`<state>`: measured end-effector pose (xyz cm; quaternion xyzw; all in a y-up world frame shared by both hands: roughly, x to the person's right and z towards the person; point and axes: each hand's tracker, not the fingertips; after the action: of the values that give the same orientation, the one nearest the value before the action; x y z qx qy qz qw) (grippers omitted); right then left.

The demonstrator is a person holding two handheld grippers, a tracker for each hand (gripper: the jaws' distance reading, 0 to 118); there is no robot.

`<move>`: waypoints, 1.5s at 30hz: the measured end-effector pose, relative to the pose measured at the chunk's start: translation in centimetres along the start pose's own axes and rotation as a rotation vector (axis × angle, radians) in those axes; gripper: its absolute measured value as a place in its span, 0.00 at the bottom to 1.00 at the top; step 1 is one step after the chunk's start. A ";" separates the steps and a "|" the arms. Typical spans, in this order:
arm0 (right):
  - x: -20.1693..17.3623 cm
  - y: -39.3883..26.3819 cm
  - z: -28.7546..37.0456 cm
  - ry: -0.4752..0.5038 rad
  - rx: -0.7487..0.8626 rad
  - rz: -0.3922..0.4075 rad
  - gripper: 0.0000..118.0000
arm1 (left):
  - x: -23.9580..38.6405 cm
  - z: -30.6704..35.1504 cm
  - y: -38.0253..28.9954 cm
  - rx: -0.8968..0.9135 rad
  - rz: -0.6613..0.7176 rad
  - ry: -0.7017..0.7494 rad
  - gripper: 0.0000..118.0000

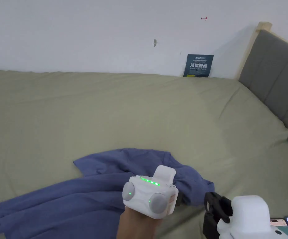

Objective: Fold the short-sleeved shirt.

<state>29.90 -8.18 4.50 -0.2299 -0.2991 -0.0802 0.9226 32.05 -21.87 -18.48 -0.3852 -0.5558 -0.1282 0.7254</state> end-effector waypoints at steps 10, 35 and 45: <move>-3.8 -0.9 5.0 0.082 0.063 0.053 0.04 | -1.6 22.6 -9.9 0.344 0.120 -0.023 0.98; -12.2 -5.6 0.1 0.190 -0.120 0.118 0.04 | -32.3 24.8 -9.9 0.011 0.106 0.546 0.59; -12.3 -5.5 -2.1 0.186 -0.157 0.124 0.04 | -32.6 21.3 -12.5 -0.080 0.106 0.480 0.52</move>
<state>19.44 -13.94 -2.20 -0.3110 -0.1902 -0.0670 0.9288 -2.06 -23.21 -41.01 -0.4009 -0.3409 -0.1996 0.8266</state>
